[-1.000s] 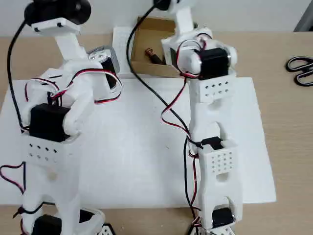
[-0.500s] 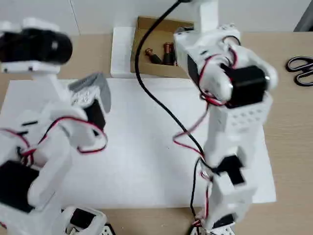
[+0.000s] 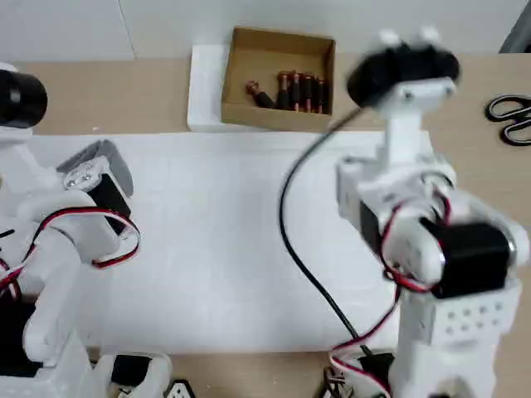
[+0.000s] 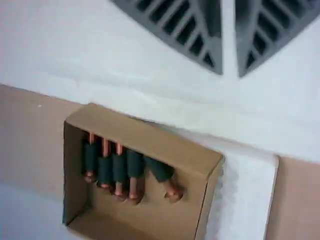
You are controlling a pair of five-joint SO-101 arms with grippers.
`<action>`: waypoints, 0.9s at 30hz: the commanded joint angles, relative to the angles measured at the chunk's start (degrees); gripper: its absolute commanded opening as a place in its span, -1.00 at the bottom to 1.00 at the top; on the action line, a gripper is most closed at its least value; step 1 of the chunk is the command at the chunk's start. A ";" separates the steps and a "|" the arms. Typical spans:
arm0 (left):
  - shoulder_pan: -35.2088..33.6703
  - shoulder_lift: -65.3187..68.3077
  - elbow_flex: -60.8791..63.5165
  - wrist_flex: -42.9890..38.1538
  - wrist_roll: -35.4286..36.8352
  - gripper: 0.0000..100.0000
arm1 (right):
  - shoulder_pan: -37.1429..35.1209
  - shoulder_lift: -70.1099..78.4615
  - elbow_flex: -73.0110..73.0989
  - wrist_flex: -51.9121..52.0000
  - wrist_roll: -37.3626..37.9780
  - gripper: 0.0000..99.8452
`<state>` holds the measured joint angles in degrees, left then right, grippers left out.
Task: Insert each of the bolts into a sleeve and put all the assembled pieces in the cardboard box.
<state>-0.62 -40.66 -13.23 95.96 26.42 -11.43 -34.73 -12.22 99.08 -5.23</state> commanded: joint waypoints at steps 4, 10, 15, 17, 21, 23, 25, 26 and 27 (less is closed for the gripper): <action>-0.35 -1.76 -1.89 3.25 3.08 -0.99 | 3.56 -19.30 22.15 -4.62 -0.62 -0.99; 0.09 -10.90 7.69 2.02 3.16 -0.99 | 4.35 -38.02 41.85 -11.56 -0.53 -0.99; 0.09 -23.91 23.16 -1.67 3.16 -0.99 | 7.60 -47.78 52.40 -12.26 -0.53 -0.99; 0.09 -30.33 30.37 -4.57 3.16 -0.99 | 7.87 -50.42 54.95 -13.14 -0.53 -0.99; 0.09 -43.52 43.74 -8.88 0.35 -0.99 | 7.78 -54.46 60.22 -17.10 0.35 -0.99; 0.09 -49.85 49.80 -9.49 -1.93 -0.99 | 7.78 -56.31 62.42 -19.03 1.76 -0.99; 0.09 -55.74 54.99 -9.85 -2.99 -0.99 | 7.78 -58.42 64.88 -21.05 2.99 -0.99; 0.09 -58.37 57.36 -10.29 -3.43 -0.99 | 7.78 -59.47 66.20 -21.85 3.60 -0.99; 0.09 -60.75 59.65 -11.16 -3.69 -0.99 | 7.78 -60.70 67.60 -22.46 4.22 -0.99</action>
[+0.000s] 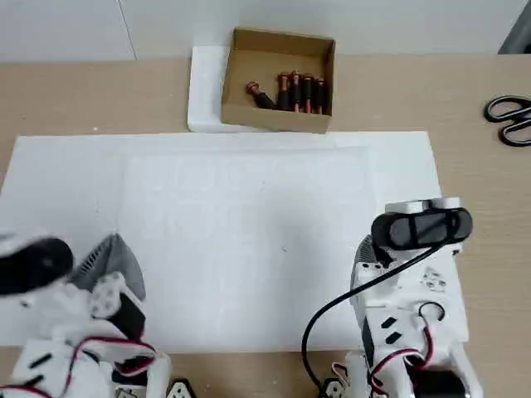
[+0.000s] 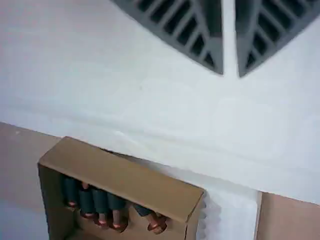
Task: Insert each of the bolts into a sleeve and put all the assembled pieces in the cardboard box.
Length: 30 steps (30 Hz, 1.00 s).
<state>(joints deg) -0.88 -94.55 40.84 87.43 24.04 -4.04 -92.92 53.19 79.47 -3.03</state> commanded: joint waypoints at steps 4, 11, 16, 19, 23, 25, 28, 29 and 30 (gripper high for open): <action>0.35 -9.76 12.35 -5.63 -1.32 -0.99 | 0.13 -7.87 8.26 -3.38 3.78 -0.99; 0.35 -9.32 21.58 -11.52 -4.13 -0.99 | 0.31 -10.68 13.01 -4.09 5.01 -0.99; 0.35 -9.32 25.36 -13.63 -4.22 -0.99 | 0.40 -11.03 16.62 -4.00 5.01 -0.99; 0.35 -9.32 29.14 -14.95 -4.22 -0.99 | 0.13 -11.03 18.55 -4.18 5.01 -0.99; 0.35 -9.32 35.03 -18.02 -4.48 -0.99 | 0.31 -11.03 21.19 -4.18 5.01 -0.99; 0.35 -9.32 38.29 -20.40 -7.21 -0.99 | 0.40 -11.03 22.24 -4.18 5.01 -0.99; 0.35 -9.32 42.51 -23.47 -12.13 -0.99 | 0.40 -11.03 24.44 -4.18 5.01 -0.99; 0.35 -9.32 43.47 -24.53 -12.75 -0.99 | 0.40 -11.03 25.23 -4.18 5.01 -0.99; 0.35 -9.32 44.18 -25.58 -12.92 -0.99 | 0.40 -11.03 25.85 -4.18 5.01 -0.99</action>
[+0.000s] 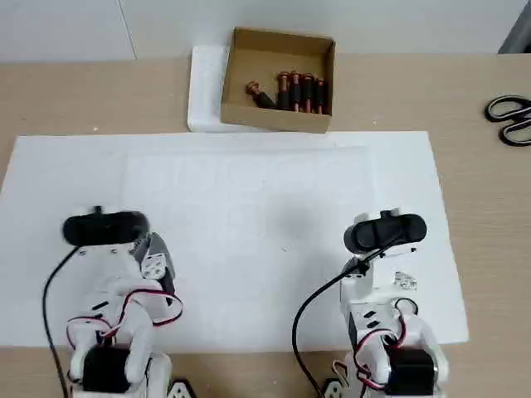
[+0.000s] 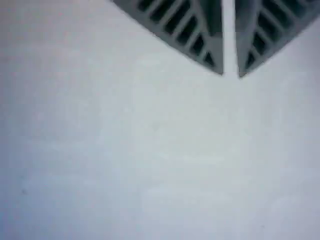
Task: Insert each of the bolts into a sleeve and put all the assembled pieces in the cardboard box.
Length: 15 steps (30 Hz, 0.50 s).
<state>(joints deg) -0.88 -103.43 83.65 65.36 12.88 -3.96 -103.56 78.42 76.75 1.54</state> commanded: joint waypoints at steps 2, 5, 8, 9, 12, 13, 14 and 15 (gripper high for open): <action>0.35 -0.44 2.77 -5.01 -1.76 -0.99 | 0.31 -0.40 2.02 -2.68 0.44 -0.99; 0.35 -0.44 5.23 -5.54 -2.37 -0.99 | 0.40 -0.40 3.69 -4.53 0.44 -0.99; 0.35 -0.44 7.25 -5.54 -5.36 -0.99 | 0.40 -0.40 5.89 -6.73 0.44 -0.99; 0.26 -0.44 7.69 -5.54 -6.15 -0.99 | 0.40 -0.40 6.68 -7.16 0.44 -0.99; 0.18 -0.44 9.10 -7.03 -7.91 -0.99 | 0.31 -0.40 8.70 -8.40 0.44 -0.99; 0.00 -0.44 10.15 -7.74 -8.88 -0.99 | 0.22 -0.40 9.32 -8.40 0.44 -0.99; -0.09 -0.44 11.03 -8.62 -9.85 -0.99 | 0.13 -0.40 10.02 -8.40 0.44 -0.99; 0.00 -0.44 11.30 -9.76 -10.55 -0.99 | 0.04 -0.40 10.81 -8.40 0.44 -0.99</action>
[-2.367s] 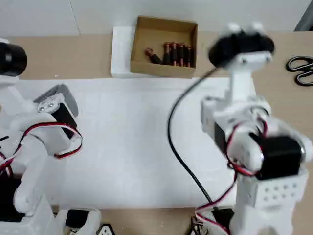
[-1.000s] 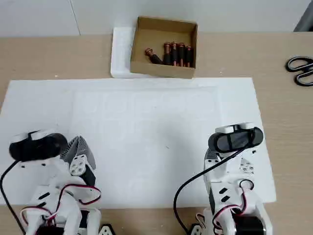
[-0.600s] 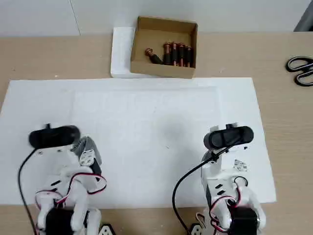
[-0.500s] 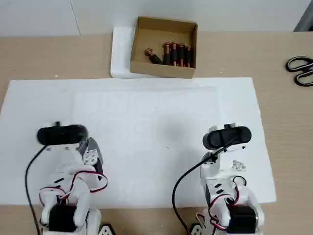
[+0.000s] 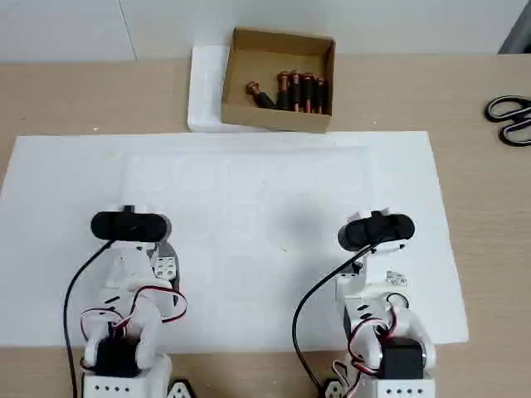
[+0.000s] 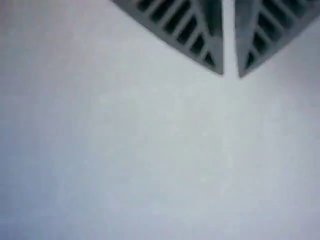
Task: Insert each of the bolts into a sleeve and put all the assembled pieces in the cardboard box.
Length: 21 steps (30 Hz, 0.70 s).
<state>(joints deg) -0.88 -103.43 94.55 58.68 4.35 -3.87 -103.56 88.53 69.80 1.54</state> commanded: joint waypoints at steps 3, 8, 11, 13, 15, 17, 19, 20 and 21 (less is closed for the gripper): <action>0.35 -0.44 0.84 -5.01 -2.55 -0.99 | 0.13 -0.40 2.64 -1.45 0.44 -0.99; 0.00 -0.44 0.84 -5.19 -2.29 -0.99 | 0.22 -0.40 3.52 -2.33 0.09 -0.99; 0.00 -0.44 0.84 -5.19 -2.20 -0.99 | 0.22 -0.40 3.52 -2.68 0.09 -0.99; 0.00 -0.44 0.84 -5.27 -2.20 -0.99 | 0.22 -0.40 3.52 -2.68 0.09 -0.99; 0.00 -0.44 0.84 -5.19 -2.20 -0.99 | 0.22 -0.40 3.52 -2.68 0.09 -0.99; -0.09 -0.44 0.84 -5.19 -2.20 -0.99 | 0.31 -0.40 3.52 -2.68 0.18 -0.99; -0.09 -0.44 0.84 -5.19 -2.11 -0.99 | 0.31 -0.40 3.52 -2.68 0.26 -0.99; -0.09 -0.44 0.84 -5.19 -2.11 -0.99 | 0.31 -0.40 3.52 -2.68 0.26 -0.99; -0.09 -0.44 0.84 -5.19 -2.11 -0.99 | 0.31 -0.40 3.52 -2.68 0.26 -0.99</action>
<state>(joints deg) -0.88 -103.43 95.52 54.81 2.33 -3.87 -103.56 92.31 68.31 1.54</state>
